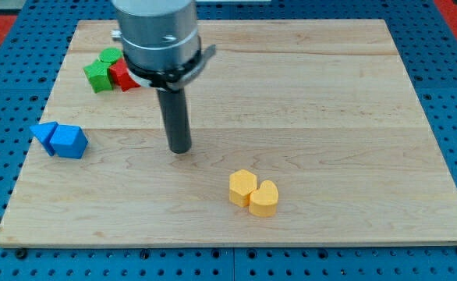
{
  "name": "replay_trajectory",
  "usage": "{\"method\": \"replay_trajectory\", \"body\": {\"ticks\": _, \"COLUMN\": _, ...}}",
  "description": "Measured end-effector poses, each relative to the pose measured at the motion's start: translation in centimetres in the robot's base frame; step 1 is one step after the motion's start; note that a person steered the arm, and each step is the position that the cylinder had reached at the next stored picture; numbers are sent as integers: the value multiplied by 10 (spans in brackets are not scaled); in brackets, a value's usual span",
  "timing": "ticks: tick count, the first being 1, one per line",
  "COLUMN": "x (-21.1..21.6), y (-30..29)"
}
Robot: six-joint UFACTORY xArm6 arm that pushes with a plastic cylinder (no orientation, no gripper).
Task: Move your arm slightly towards the right
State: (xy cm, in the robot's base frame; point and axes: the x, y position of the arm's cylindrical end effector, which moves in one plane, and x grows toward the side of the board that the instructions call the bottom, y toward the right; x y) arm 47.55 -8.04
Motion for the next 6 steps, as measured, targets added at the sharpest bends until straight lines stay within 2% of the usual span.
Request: {"method": "replay_trajectory", "body": {"ticks": 6, "x": -6, "y": 12}}
